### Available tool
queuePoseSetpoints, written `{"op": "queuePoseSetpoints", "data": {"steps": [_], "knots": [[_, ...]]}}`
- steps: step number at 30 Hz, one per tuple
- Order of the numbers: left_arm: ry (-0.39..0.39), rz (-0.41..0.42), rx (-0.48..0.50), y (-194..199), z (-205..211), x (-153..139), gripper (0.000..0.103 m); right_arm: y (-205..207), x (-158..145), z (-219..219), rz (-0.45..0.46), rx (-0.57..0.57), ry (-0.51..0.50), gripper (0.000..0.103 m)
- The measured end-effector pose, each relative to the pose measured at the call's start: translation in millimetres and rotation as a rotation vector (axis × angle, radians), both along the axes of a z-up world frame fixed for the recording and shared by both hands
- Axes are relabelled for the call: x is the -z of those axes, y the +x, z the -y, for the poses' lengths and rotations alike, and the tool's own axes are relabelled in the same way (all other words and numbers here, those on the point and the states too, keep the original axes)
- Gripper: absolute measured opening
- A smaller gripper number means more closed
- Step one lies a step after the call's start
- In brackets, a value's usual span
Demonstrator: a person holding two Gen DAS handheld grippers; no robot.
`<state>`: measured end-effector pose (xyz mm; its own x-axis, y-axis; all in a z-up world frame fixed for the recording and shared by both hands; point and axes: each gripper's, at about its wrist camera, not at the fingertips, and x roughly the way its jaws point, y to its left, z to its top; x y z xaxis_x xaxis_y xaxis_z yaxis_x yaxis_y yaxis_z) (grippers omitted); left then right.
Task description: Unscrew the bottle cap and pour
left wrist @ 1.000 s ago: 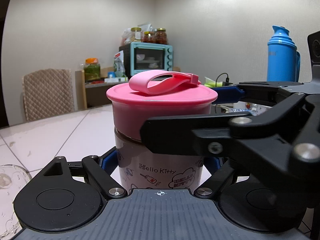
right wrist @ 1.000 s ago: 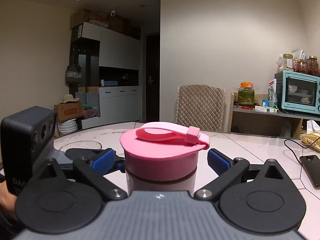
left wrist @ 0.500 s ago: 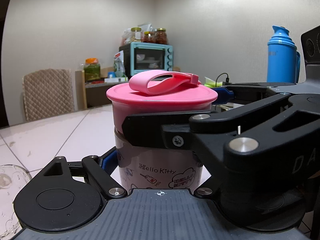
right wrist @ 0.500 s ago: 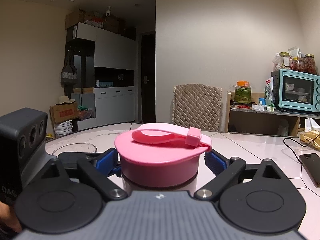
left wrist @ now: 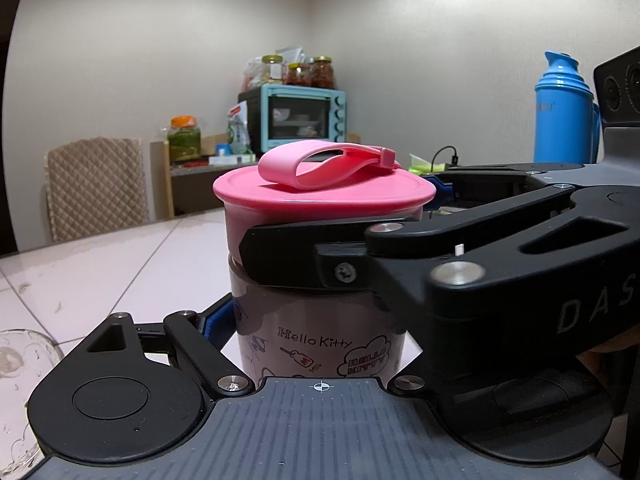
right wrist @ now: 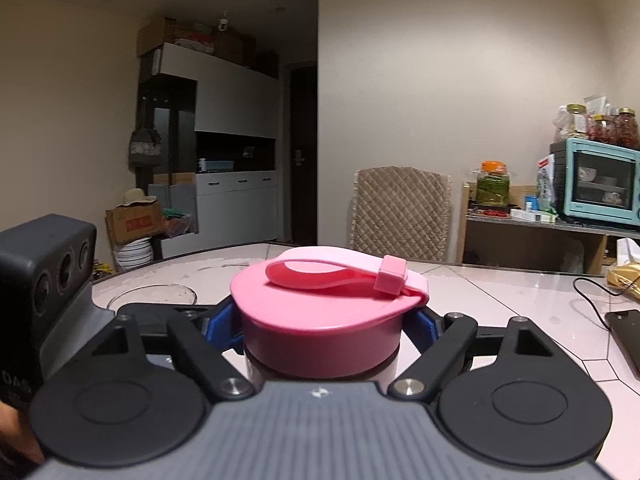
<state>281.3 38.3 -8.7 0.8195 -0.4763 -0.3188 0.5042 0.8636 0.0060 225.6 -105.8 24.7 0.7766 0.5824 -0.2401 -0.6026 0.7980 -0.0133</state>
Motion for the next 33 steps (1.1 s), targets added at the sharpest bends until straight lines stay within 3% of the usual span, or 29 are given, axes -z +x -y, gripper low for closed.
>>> {"op": "queuePoseSetpoints", "data": {"steps": [14,22,25,33], "knots": [[-0.004,-0.003,0.000,0.4,1.6,-0.2,0.089,42.4,-9.1,39.9,-0.021,-0.363,-0.026,0.085],[-0.002,-0.003,0.000,0.6,1.0,0.0,0.089,41.3,-14.5,38.1,-0.015,-0.364,-0.032,0.085],[-0.003,-0.003,0.000,0.9,0.4,0.1,0.089,37.5,-13.4,33.4,0.008,-0.348,-0.083,0.097],[-0.003,-0.002,0.001,0.2,0.4,-0.2,0.089,27.1,-17.1,35.7,0.013,-0.278,-0.022,0.103]]}}
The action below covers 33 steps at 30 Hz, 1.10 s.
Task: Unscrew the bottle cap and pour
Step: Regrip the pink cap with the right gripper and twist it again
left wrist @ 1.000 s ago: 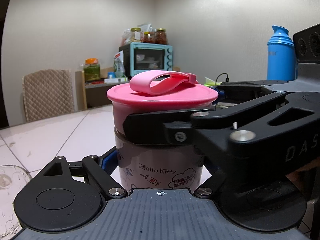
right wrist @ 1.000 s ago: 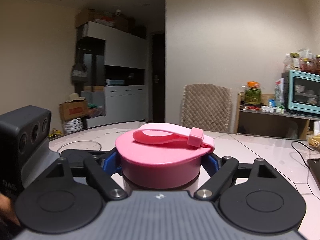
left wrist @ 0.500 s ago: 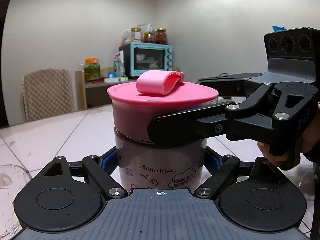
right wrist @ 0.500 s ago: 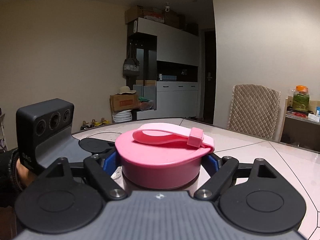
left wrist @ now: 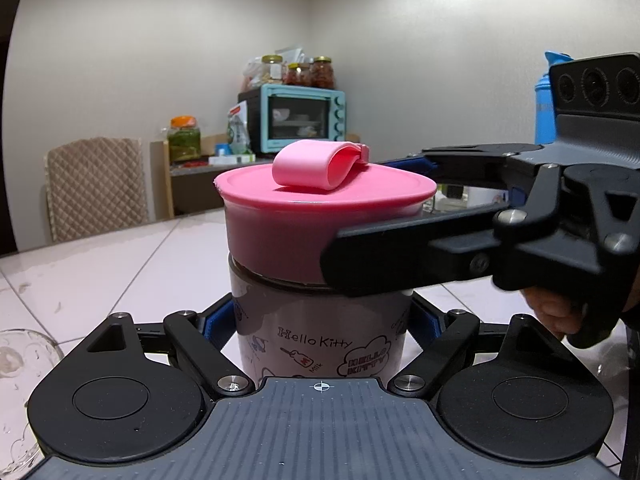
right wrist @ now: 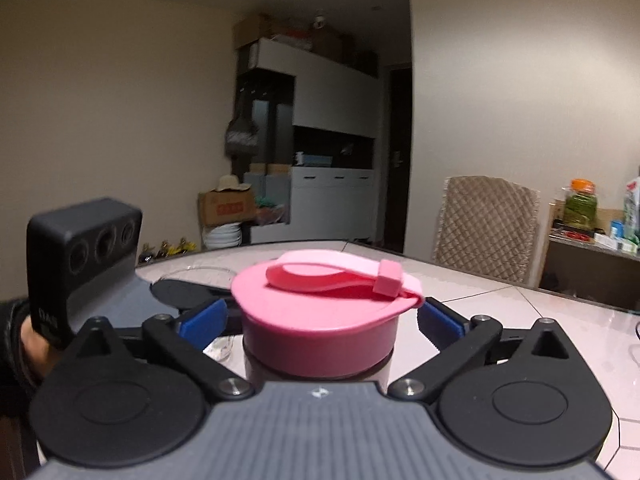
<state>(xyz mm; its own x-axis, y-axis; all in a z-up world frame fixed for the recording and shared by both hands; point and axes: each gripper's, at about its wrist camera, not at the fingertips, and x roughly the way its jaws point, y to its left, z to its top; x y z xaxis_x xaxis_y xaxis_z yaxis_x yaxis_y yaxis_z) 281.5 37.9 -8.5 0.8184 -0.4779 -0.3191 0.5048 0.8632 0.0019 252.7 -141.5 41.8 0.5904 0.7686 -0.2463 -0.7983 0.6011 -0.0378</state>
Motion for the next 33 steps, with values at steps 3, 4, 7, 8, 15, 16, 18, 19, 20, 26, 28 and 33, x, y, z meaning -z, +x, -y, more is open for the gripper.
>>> {"op": "queuePoseSetpoints", "data": {"steps": [3,4,7,8,15,16,18,19,20,26,28,33], "knots": [[0.000,0.000,0.000,0.5,-0.5,0.1,0.089,-2.7,-0.5,-0.8,-0.007,0.026,0.005,0.103],[0.000,0.000,0.000,0.9,-0.5,0.1,0.089,-4.3,-0.5,-0.7,-0.012,0.038,0.012,0.103],[-0.001,-0.001,0.000,1.4,-0.8,0.3,0.089,-9.8,-1.1,0.1,-0.014,0.075,0.045,0.103],[-0.001,-0.001,0.000,1.4,-0.4,0.3,0.089,-10.9,-0.7,0.0,-0.011,0.084,0.050,0.103],[0.001,0.000,0.000,2.1,-0.3,0.0,0.090,-17.4,5.6,-7.3,0.003,0.181,0.044,0.103],[0.001,0.000,0.000,2.1,-0.3,0.0,0.090,-16.8,7.3,-8.1,0.001,0.192,0.049,0.103],[0.000,0.000,0.000,2.0,-0.4,0.0,0.090,-16.5,10.8,-8.4,-0.010,0.203,0.053,0.103],[0.000,0.000,0.000,2.0,-0.5,0.0,0.090,-15.4,12.4,-9.7,-0.016,0.208,0.052,0.103],[0.000,0.000,0.000,2.1,-0.5,0.0,0.090,-15.5,13.4,-10.2,-0.018,0.209,0.052,0.103],[0.000,0.000,0.000,2.3,-0.5,0.1,0.090,-20.6,14.3,-18.7,-0.002,0.251,0.057,0.103],[0.000,0.000,0.000,2.6,-0.8,0.2,0.090,-21.4,13.3,-22.2,0.003,0.269,0.054,0.103],[0.000,0.000,0.000,3.0,-0.5,0.4,0.090,-21.7,14.9,-29.9,-0.002,0.314,0.038,0.102]]}}
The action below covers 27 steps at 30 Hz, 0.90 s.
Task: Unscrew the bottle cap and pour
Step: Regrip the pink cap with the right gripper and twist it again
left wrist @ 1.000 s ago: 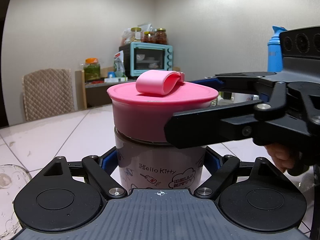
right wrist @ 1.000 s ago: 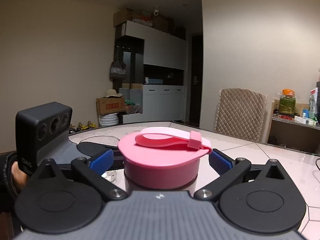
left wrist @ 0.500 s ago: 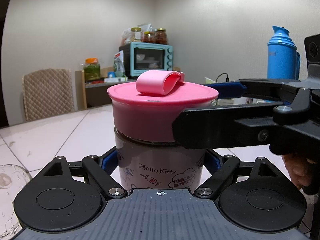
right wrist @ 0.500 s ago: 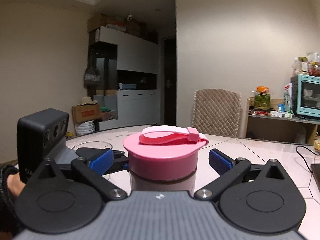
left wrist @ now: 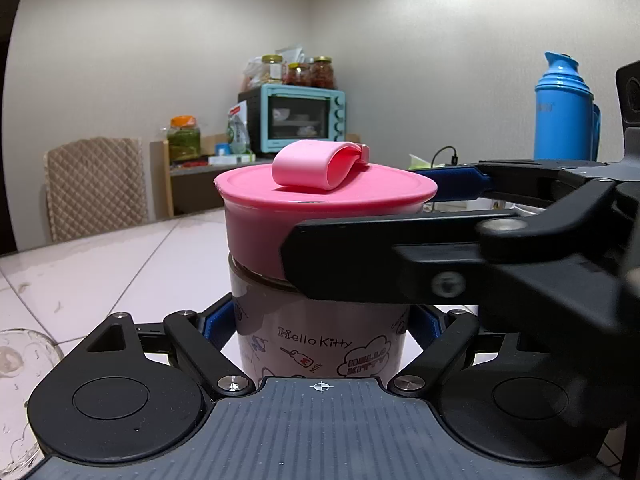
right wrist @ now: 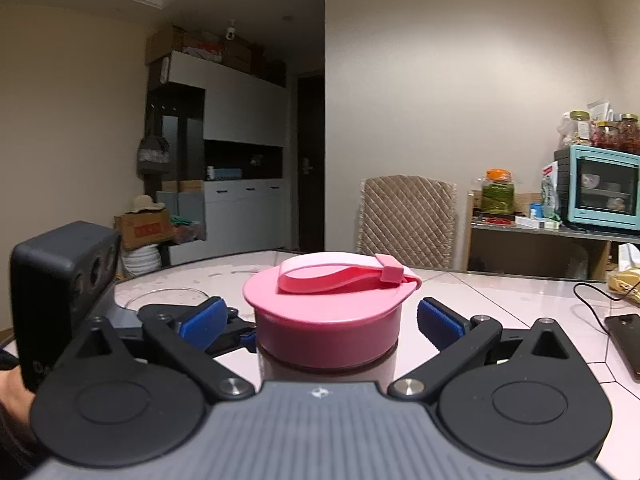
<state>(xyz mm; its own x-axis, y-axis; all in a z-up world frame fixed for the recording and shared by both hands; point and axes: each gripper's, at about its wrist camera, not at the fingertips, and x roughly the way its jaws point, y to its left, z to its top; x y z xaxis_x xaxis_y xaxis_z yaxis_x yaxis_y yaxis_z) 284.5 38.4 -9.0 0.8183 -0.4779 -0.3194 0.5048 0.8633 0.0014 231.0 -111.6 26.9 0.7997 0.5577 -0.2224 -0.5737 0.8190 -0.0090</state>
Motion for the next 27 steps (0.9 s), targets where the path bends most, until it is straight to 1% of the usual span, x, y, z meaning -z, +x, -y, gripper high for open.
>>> {"op": "queuePoseSetpoints", "data": {"steps": [9,11,13,17,19,22,27], "knots": [[0.000,0.000,-0.001,-0.3,0.4,0.0,0.090,3.6,2.3,-12.2,-0.013,0.037,-0.002,0.102],[0.000,0.000,-0.001,-0.2,0.6,0.1,0.090,3.9,2.6,-13.2,-0.015,0.041,-0.001,0.100],[0.000,0.000,-0.001,-0.1,0.9,0.1,0.090,3.4,3.8,-13.3,-0.018,0.049,-0.002,0.096],[0.000,0.001,0.003,0.1,1.4,0.2,0.090,3.5,5.0,-15.2,-0.023,0.052,-0.003,0.095],[0.000,0.001,0.003,-0.1,0.8,0.3,0.090,3.5,6.0,-15.6,-0.024,0.053,-0.005,0.090],[0.000,0.001,0.003,0.0,0.8,0.3,0.090,2.8,6.0,-16.4,-0.023,0.044,-0.005,0.086],[0.000,0.002,0.003,0.5,1.3,0.5,0.090,3.0,6.5,-14.0,-0.023,0.024,-0.006,0.085]]}}
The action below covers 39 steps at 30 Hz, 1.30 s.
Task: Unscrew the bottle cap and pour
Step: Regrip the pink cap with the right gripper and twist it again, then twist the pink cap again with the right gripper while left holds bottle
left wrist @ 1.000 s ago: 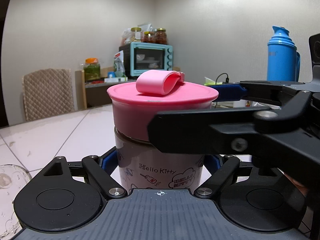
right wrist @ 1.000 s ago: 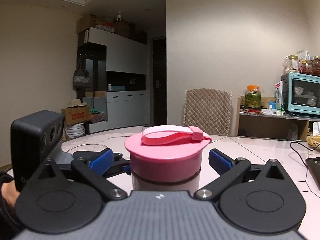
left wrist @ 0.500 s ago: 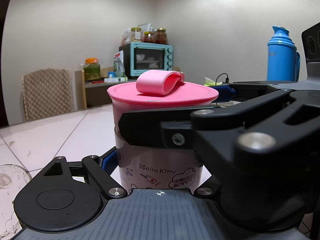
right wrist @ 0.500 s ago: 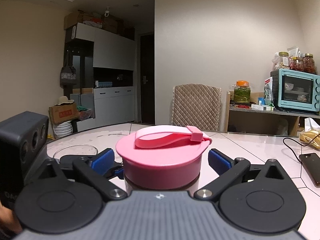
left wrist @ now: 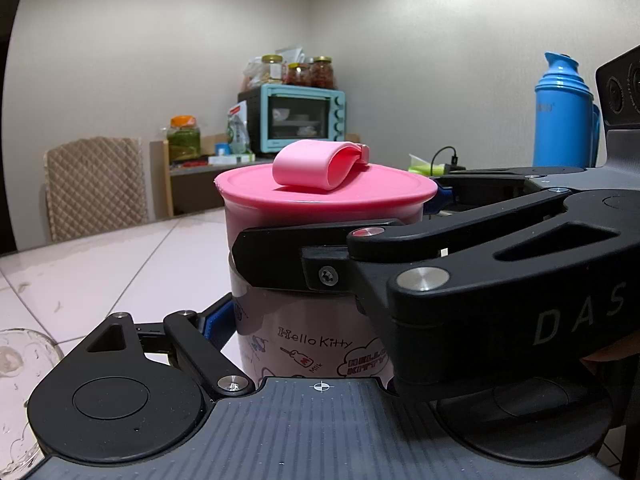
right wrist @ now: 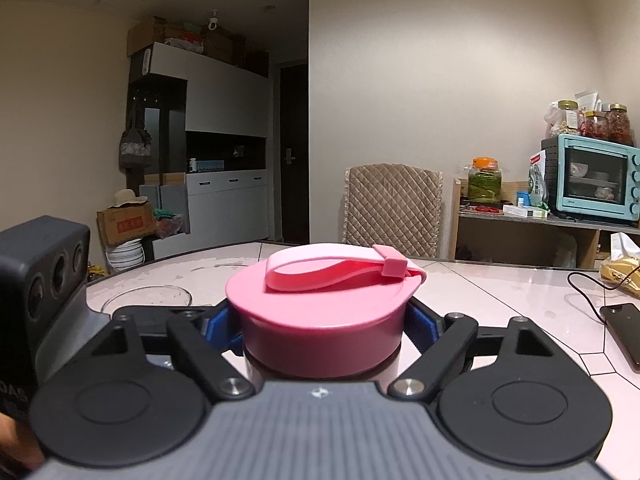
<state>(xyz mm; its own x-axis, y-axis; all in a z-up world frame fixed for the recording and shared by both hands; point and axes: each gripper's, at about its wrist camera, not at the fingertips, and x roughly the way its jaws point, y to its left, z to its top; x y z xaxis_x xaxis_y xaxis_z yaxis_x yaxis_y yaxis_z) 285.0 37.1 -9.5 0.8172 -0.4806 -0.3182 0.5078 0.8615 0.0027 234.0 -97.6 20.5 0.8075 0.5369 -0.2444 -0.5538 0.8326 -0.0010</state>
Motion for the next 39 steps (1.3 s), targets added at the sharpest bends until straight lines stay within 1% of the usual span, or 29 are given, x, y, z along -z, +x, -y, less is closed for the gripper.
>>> {"op": "queuePoseSetpoints", "data": {"steps": [2,8,15,24,27,32,35,37,39], "knots": [[0.001,0.000,0.000,-1.0,0.9,0.0,0.090,1.3,0.0,2.7,-0.004,-0.016,0.002,0.085],[0.001,0.001,0.001,-1.8,1.4,0.2,0.089,10.8,-3.4,15.0,-0.009,-0.120,-0.014,0.085],[0.000,0.000,0.000,-1.3,2.0,-0.6,0.089,24.5,-6.9,31.1,0.006,-0.284,-0.044,0.085],[-0.001,-0.001,0.000,-0.7,-1.0,-0.2,0.089,47.4,-13.8,46.9,-0.011,-0.461,-0.026,0.085],[-0.002,-0.001,-0.001,3.5,-8.2,0.3,0.089,54.3,-13.9,52.6,-0.020,-0.511,-0.012,0.085],[-0.003,-0.002,0.000,1.8,-5.8,0.3,0.089,55.8,-16.6,53.2,-0.019,-0.528,-0.009,0.085],[-0.003,-0.002,0.000,1.6,-6.8,0.7,0.089,53.6,-18.2,53.2,-0.021,-0.510,-0.003,0.086],[-0.003,-0.002,0.000,2.0,-7.9,0.9,0.089,46.5,-20.7,52.7,-0.013,-0.471,-0.002,0.100],[-0.003,-0.002,0.000,2.2,-8.2,1.0,0.089,40.1,-22.5,53.0,-0.011,-0.438,0.005,0.100]]}}
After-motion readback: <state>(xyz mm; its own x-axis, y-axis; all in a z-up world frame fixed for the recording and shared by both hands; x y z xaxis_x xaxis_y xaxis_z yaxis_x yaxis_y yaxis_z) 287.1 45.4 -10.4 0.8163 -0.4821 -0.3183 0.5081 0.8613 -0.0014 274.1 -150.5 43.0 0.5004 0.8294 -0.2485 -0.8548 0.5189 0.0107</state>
